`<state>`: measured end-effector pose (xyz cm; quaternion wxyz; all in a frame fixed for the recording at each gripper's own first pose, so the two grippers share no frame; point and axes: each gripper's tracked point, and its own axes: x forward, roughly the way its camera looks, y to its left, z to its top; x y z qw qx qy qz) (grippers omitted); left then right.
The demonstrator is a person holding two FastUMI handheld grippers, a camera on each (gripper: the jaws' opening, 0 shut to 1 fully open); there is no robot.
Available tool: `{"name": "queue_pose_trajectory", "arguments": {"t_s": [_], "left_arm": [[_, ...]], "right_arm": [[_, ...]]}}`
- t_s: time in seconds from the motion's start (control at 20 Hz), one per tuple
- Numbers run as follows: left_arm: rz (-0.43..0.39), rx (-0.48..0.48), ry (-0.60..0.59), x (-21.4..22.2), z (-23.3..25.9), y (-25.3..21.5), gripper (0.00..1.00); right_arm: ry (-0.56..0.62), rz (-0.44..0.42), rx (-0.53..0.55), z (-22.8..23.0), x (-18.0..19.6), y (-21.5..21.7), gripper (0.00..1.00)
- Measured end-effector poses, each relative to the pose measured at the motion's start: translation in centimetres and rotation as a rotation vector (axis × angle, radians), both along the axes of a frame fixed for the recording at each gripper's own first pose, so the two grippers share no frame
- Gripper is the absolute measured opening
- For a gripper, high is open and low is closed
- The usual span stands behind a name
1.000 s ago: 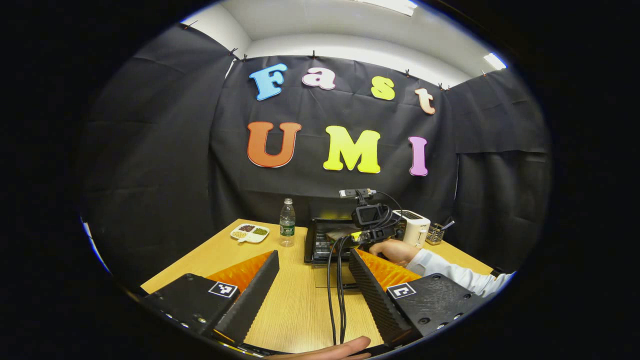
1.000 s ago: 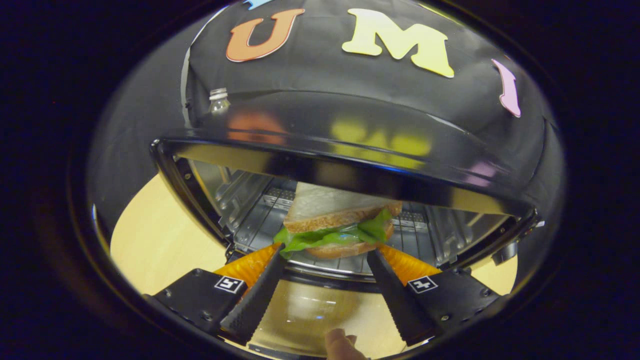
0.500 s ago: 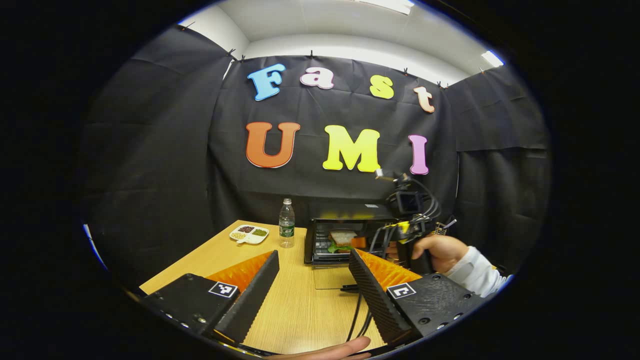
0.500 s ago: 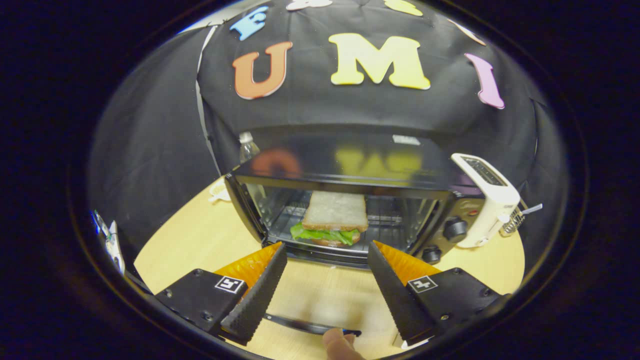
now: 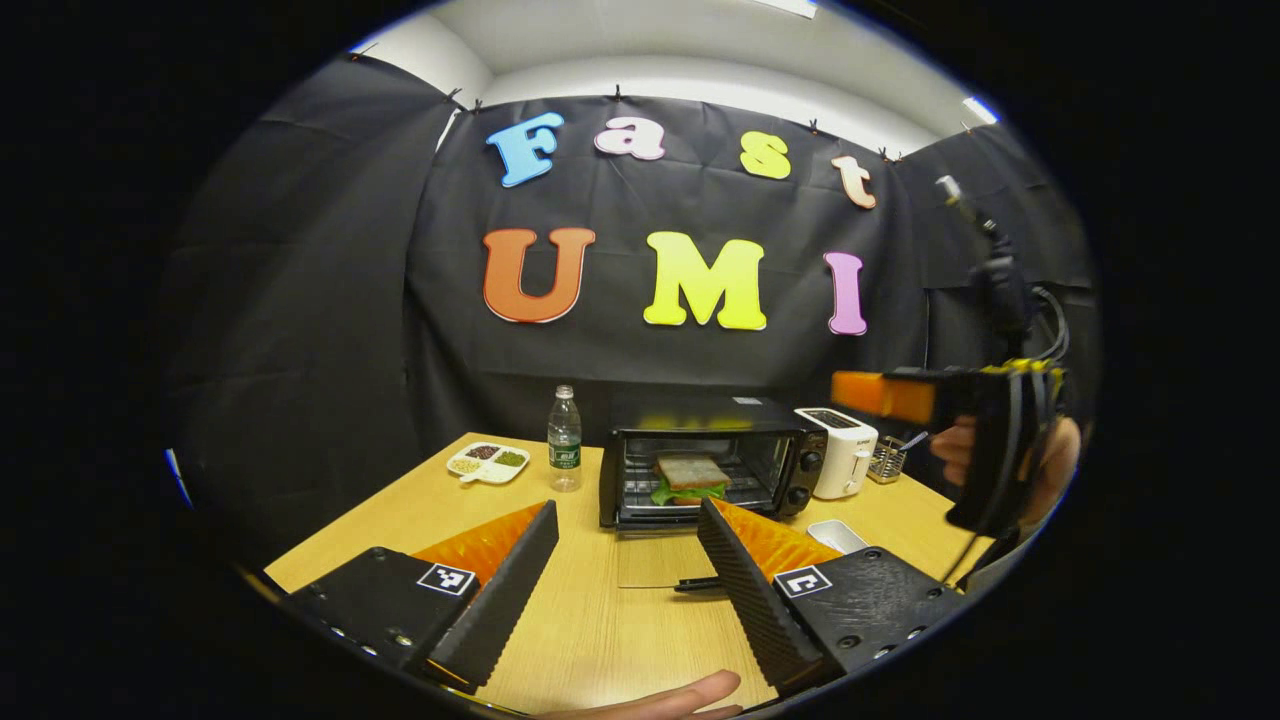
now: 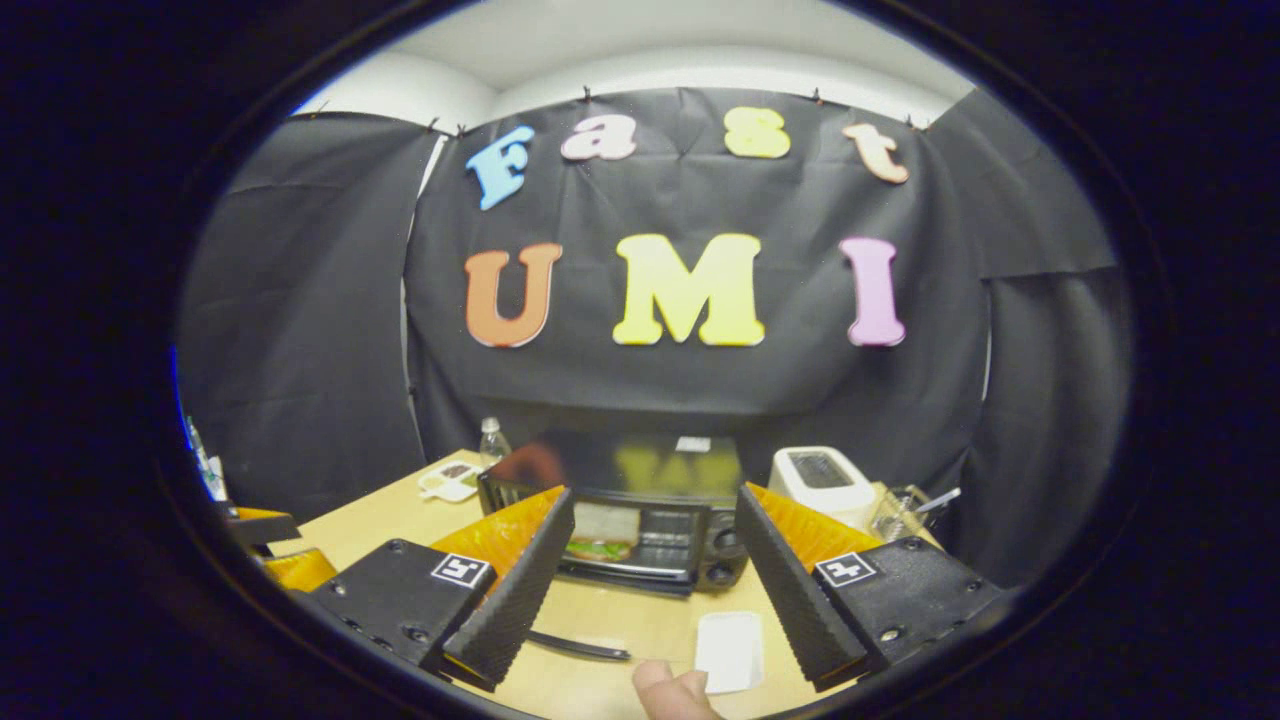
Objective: Open the electric oven with the left hand, put the food in, and close the electric oven.
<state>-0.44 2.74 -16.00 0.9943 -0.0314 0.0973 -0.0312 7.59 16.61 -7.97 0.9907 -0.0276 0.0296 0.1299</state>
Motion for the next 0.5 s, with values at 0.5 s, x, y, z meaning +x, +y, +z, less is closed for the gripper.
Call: {"name": "queue_pose_trajectory", "arguments": {"t_s": [0.5], "left_arm": [[-0.148,0.023,0.263,3.7,-11.5,-10.3,0.93]], "right_arm": [[-0.179,-0.111,0.004,6.0,-6.4,-9.7,0.95]]}}
